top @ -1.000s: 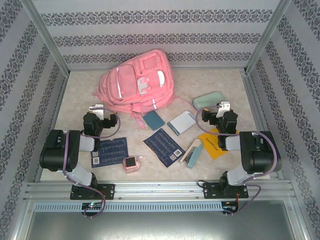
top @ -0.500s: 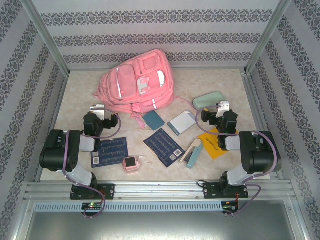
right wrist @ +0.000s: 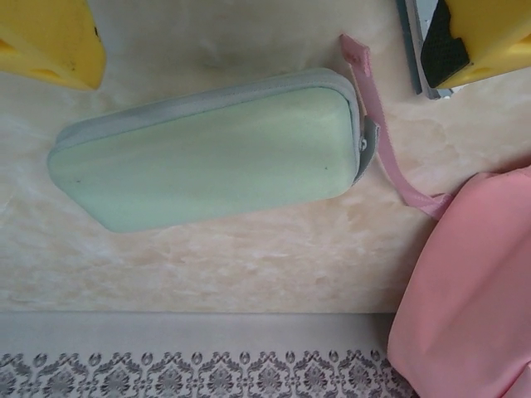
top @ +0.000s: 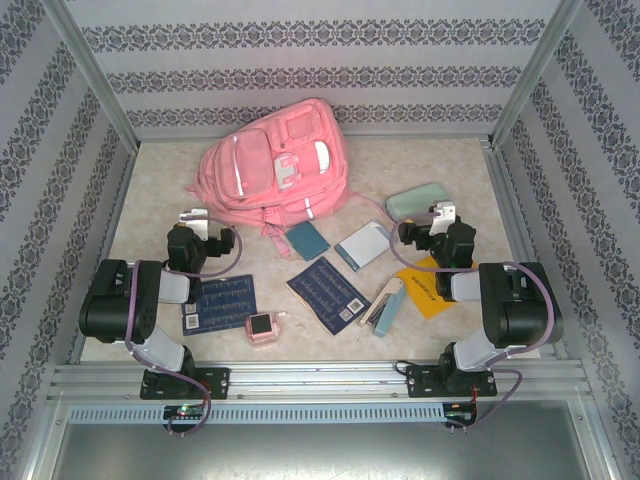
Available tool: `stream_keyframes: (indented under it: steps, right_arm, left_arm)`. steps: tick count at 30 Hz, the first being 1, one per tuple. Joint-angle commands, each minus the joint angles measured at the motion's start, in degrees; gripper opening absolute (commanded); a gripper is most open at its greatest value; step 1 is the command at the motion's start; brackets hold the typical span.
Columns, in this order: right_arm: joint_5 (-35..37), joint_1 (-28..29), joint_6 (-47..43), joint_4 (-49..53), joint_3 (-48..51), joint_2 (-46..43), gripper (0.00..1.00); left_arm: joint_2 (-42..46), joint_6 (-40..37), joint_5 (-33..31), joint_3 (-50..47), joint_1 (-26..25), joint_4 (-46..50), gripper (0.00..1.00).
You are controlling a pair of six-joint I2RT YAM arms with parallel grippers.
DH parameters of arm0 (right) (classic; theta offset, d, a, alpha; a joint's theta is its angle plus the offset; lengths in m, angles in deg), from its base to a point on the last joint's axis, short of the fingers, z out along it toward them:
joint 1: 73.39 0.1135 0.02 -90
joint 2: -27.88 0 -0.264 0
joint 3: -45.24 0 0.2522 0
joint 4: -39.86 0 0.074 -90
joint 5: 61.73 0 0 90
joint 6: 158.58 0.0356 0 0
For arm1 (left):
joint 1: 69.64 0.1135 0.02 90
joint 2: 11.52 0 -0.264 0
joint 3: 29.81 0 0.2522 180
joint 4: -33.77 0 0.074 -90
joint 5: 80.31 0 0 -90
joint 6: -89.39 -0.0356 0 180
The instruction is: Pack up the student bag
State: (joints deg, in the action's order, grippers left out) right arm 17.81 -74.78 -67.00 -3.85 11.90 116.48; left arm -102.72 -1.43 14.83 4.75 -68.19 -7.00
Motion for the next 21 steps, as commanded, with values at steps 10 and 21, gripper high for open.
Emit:
stream_keyframes:
  steps: [10,21]
  right_arm:
    - [31.5,24.4,0.8,22.9,-7.1,-31.5,0.98]
    - [45.5,54.1,7.8,71.3,-34.9,-34.3,0.98]
  left_arm:
    - [34.0,6.0,-13.0,12.0,-6.8,37.1,1.0]
    - [33.0,22.1,-20.8,43.8,-26.5,92.9,1.0]
